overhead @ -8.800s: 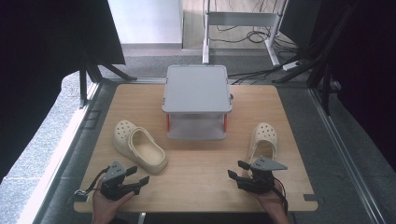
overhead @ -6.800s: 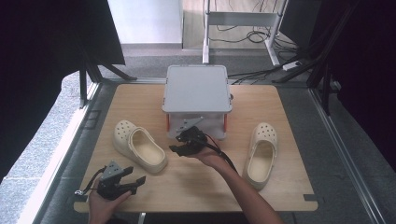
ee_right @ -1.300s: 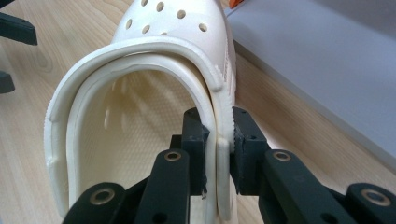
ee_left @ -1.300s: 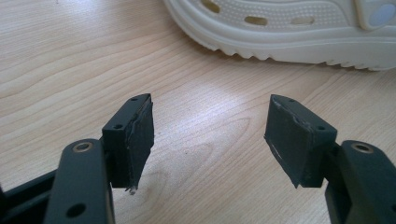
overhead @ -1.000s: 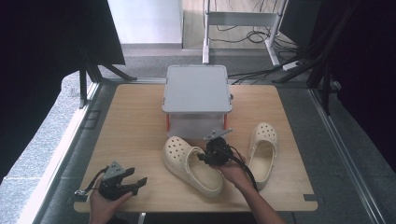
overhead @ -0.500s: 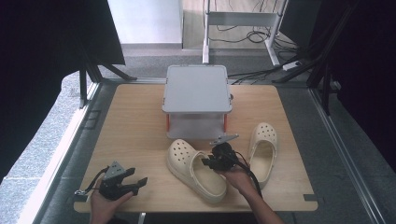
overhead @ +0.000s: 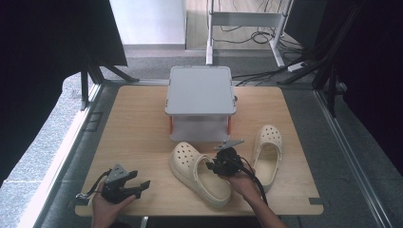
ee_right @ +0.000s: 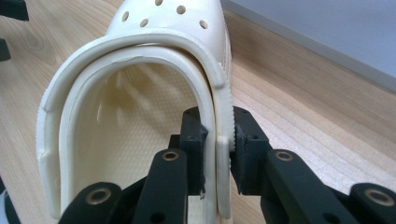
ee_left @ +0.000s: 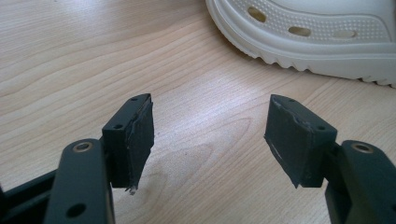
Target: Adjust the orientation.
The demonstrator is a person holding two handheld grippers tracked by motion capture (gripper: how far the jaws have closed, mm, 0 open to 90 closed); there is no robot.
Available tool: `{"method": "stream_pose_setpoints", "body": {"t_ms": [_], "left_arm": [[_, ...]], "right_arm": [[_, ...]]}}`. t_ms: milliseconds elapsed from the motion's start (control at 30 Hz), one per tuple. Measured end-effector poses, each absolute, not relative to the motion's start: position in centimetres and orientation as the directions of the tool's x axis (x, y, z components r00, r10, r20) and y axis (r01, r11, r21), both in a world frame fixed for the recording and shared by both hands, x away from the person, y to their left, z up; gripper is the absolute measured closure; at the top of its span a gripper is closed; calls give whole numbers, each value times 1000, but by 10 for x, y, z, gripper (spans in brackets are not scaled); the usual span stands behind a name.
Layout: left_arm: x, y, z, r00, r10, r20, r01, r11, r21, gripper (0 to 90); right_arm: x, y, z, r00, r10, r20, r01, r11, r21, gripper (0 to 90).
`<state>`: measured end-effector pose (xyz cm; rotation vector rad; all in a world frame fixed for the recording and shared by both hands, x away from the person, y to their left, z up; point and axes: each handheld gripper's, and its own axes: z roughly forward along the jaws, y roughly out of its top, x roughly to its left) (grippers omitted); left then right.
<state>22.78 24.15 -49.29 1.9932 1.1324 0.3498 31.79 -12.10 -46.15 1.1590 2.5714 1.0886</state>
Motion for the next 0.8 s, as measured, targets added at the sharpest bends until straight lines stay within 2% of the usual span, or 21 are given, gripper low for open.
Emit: {"method": "stream_pose_setpoints", "body": {"t_ms": [167, 200, 233, 333, 533, 800], "left_arm": [[228, 241, -493, 564, 813, -145, 594, -277, 755, 335], [228, 241, -493, 564, 813, -142, 593, -279, 755, 335], [228, 241, -493, 564, 813, -142, 593, -279, 755, 335], [228, 242, -492, 564, 814, -140, 592, -281, 756, 335], [229, 242, -492, 560, 817, -137, 592, -279, 756, 334], [229, 243, -491, 558, 817, -142, 593, -273, 757, 334]], "right_arm": [[317, -124, -462, -693, 683, 230, 629, 418, 655, 715], [317, -124, -462, -702, 677, 218, 618, 428, 660, 654], [317, -124, -462, -702, 677, 218, 618, 428, 660, 654], [312, -134, -452, -700, 689, 186, 583, 402, 706, 557], [302, -162, -431, -682, 716, 149, 553, 371, 746, 551], [299, -189, -429, -635, 760, 139, 578, 349, 737, 556]]}}
